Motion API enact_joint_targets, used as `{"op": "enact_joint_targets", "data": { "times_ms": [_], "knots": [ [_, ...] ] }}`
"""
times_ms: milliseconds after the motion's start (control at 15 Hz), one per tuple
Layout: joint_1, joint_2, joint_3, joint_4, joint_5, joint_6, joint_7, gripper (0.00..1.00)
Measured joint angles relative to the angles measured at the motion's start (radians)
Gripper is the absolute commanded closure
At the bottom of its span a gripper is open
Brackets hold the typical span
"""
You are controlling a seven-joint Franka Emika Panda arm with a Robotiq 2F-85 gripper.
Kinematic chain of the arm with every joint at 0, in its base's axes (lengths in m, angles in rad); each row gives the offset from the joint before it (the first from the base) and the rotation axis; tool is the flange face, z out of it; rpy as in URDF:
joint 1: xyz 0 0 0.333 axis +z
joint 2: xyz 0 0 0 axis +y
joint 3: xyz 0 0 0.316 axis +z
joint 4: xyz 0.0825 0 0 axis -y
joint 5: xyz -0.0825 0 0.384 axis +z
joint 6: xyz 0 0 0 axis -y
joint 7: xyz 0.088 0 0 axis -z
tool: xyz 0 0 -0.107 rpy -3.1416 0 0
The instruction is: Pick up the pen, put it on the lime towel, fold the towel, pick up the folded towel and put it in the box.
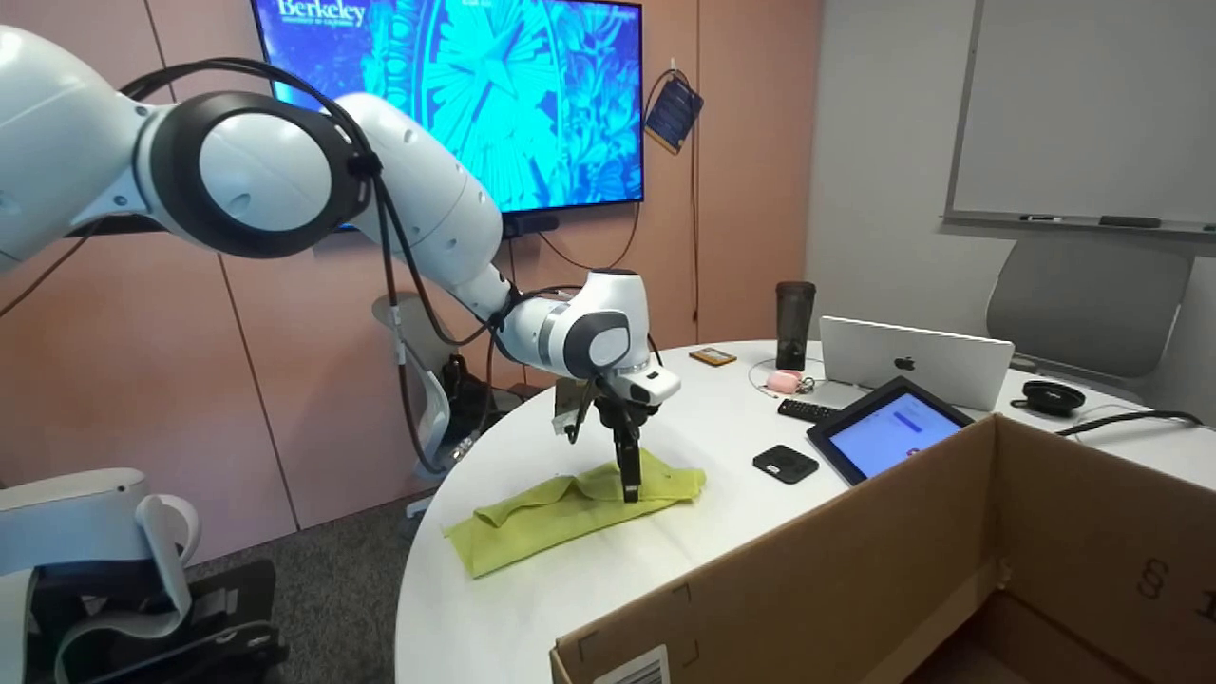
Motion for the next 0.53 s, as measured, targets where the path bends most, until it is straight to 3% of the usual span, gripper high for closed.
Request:
{"op": "enact_joint_targets", "data": {
  "times_ms": [400, 467, 533],
  "knots": [
    [0.002, 0.046, 0.004, 0.081, 0.006, -0.04, 0.002, 0.0],
    [0.002, 0.052, 0.004, 0.092, 0.006, -0.046, 0.002, 0.03],
    [0.003, 0.058, 0.004, 0.102, 0.006, -0.051, 0.002, 0.14]
  ]
}}
